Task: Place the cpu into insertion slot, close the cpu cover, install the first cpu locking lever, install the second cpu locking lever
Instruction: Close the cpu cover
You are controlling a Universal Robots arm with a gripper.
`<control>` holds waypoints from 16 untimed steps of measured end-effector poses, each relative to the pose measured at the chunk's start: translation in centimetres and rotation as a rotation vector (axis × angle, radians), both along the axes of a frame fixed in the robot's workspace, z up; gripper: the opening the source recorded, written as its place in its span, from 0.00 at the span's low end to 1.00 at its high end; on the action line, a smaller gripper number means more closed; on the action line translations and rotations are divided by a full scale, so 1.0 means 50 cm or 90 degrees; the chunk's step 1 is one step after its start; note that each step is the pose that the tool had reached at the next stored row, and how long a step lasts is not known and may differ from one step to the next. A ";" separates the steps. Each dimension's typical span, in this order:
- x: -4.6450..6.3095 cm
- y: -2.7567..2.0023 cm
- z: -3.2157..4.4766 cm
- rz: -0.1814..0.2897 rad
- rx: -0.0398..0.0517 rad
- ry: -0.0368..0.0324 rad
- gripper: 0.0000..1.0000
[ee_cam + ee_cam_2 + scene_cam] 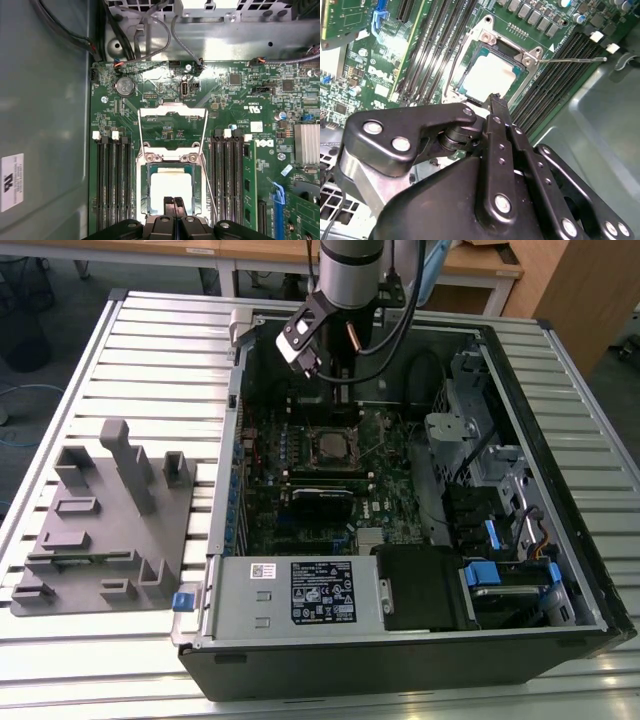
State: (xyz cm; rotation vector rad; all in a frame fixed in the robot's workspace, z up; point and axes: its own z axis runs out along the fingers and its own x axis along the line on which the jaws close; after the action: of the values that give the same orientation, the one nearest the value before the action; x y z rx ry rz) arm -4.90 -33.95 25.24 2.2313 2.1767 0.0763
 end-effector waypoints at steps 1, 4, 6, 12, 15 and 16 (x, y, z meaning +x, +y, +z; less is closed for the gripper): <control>0.000 0.0000 0.002 0.000 0.0000 0.0000 0.10; 0.000 0.0000 0.011 0.000 0.0000 0.0000 0.10; 0.000 0.0000 0.018 0.000 0.0000 0.0000 0.10; 0.000 0.0000 0.029 0.000 0.0001 -0.0001 0.10; 0.000 0.0000 0.029 0.000 0.0001 -0.0001 0.10; 0.000 0.0000 0.030 0.000 -0.0001 0.0000 0.10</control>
State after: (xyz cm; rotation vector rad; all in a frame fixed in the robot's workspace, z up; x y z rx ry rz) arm -4.91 -33.95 26.72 2.2313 2.1767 0.0762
